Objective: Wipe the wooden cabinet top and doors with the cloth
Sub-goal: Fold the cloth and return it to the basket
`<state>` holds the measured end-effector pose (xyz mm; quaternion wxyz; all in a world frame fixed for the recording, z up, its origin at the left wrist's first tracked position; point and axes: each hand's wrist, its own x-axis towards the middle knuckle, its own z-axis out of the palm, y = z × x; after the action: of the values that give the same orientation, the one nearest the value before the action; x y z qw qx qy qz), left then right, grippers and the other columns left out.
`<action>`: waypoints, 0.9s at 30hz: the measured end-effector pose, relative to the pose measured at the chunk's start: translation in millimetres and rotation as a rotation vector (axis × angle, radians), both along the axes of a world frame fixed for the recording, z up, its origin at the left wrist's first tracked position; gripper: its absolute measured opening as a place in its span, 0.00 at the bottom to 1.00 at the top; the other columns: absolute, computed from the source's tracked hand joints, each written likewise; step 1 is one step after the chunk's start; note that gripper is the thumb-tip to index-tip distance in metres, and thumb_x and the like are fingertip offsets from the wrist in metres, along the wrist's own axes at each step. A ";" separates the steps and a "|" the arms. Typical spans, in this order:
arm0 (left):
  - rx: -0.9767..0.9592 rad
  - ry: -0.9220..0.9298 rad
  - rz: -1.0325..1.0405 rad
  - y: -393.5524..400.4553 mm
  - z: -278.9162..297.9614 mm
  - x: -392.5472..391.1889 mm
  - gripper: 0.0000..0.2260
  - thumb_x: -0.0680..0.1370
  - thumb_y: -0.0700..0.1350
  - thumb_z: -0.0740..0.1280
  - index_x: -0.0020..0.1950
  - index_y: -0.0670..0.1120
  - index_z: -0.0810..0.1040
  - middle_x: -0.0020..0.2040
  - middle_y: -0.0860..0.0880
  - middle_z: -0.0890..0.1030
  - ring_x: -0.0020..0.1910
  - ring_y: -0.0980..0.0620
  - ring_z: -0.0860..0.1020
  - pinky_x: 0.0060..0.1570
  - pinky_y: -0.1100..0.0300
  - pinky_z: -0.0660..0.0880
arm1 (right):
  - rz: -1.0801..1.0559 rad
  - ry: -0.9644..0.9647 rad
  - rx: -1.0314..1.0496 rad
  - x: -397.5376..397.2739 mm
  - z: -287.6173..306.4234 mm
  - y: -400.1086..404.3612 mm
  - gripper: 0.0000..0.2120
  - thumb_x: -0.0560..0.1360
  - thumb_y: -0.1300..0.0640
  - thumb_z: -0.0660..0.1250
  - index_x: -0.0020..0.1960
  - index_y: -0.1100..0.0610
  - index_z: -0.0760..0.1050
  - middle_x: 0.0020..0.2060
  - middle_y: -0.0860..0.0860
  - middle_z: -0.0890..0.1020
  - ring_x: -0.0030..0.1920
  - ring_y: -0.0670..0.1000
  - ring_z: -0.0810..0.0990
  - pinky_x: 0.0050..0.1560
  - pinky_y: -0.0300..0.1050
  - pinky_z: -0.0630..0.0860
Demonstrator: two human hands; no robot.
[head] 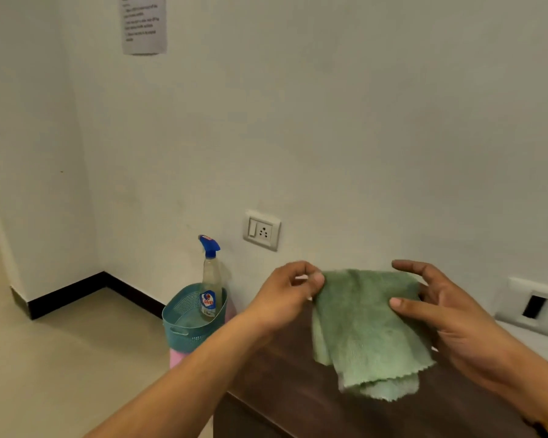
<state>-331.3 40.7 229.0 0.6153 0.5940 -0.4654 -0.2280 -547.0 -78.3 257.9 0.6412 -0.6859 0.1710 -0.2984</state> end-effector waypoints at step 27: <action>0.349 0.296 0.090 50.2 -29.3 197.0 0.11 0.77 0.43 0.73 0.55 0.37 0.83 0.49 0.37 0.86 0.43 0.43 0.86 0.41 0.54 0.83 | -0.104 0.354 -0.441 234.2 -68.6 13.9 0.13 0.71 0.53 0.78 0.50 0.51 0.77 0.45 0.46 0.81 0.43 0.41 0.82 0.38 0.30 0.76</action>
<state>-134.3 90.9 199.7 0.5743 0.6717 -0.2966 -0.3620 -312.8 -64.4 189.3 0.4208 -0.8405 0.2461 -0.2365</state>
